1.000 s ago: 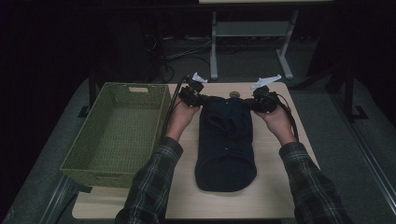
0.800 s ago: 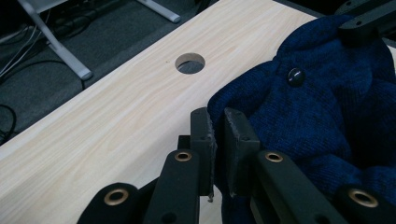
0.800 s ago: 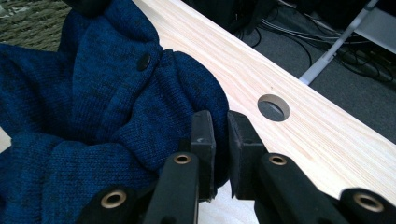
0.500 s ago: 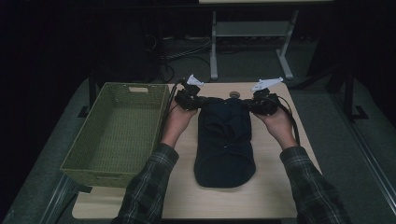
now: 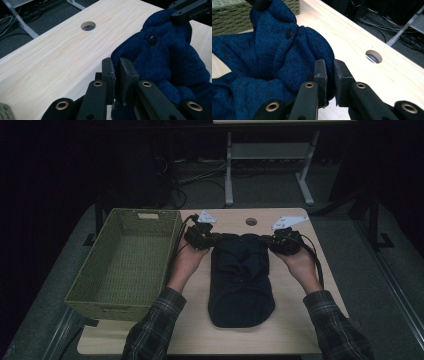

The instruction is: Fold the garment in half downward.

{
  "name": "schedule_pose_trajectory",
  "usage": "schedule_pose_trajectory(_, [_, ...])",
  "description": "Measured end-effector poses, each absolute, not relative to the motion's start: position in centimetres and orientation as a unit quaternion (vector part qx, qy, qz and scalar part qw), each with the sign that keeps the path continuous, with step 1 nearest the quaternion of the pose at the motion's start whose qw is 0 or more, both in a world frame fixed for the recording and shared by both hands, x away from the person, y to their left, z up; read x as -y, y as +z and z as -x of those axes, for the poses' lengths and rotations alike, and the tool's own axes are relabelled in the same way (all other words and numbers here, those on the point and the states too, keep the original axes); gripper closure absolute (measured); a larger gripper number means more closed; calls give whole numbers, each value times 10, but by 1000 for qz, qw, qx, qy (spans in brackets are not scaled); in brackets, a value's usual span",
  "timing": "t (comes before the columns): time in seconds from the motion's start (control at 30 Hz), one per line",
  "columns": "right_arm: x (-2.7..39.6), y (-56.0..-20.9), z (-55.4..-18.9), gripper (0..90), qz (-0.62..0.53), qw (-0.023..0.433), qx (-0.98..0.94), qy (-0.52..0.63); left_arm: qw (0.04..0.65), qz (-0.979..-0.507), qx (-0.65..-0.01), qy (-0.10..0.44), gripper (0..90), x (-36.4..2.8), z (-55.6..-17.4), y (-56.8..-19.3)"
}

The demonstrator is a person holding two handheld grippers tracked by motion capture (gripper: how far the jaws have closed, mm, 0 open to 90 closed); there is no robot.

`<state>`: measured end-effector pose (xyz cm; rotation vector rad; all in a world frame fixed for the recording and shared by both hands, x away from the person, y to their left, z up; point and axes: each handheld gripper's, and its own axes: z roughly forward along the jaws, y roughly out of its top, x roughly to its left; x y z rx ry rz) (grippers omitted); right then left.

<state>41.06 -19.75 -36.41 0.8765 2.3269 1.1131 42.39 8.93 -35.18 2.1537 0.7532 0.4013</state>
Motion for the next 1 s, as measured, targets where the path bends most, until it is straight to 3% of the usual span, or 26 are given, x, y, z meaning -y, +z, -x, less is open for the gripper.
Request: schedule_pose_trajectory(1.0, [203,-391,-343,786,-291,184,-840,418,428,-850,-280,128,820,-101,-356,-381])
